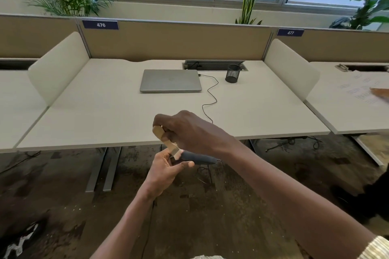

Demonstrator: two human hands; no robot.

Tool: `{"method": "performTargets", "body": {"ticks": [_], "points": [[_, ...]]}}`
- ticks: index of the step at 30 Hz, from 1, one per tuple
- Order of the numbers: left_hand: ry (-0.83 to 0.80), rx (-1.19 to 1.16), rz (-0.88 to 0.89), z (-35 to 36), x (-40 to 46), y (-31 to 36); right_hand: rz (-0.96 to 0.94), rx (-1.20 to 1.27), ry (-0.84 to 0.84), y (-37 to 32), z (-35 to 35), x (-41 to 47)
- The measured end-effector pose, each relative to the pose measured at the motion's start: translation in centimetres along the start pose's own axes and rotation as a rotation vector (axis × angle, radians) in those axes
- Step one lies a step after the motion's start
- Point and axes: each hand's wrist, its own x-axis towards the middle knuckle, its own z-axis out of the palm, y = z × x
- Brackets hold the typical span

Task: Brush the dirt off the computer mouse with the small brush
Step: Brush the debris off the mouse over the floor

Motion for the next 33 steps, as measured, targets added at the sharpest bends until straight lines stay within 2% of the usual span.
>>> {"method": "performTargets", "body": {"ticks": [4,7,10,13,18,21,25,29,33], "points": [[0.031,-0.019,-0.008,0.1,-0.2,-0.3,-0.027,-0.035,-0.039,0.4,0.0,-1.3],[0.016,-0.05,-0.01,-0.2,-0.2,-0.8,0.01,-0.105,-0.002,1.1,-0.6,-1.8],[0.016,-0.068,0.003,-0.4,-0.1,-0.9,0.017,-0.003,0.106,1.4,-0.9,-1.8],[0.018,-0.074,0.022,-0.3,0.1,-0.6,-0.001,0.102,0.129,1.2,-0.6,-2.2],[0.063,-0.126,0.04,-0.4,0.2,-1.0,0.047,0.043,0.147,2.1,-0.3,-4.0],[0.066,-0.134,0.049,-0.5,0.3,-1.4,0.106,0.007,0.255,2.7,-0.7,-5.0],[0.105,-0.108,0.068,-0.5,0.5,-0.9,0.164,0.133,0.435,3.0,-0.4,-5.8],[0.137,-0.124,0.081,-0.5,0.5,-0.7,0.25,0.245,0.525,3.4,1.3,-7.1],[0.166,-0.215,0.067,-1.0,0.4,-1.5,0.32,0.25,0.62,4.4,2.3,-8.9]]}}
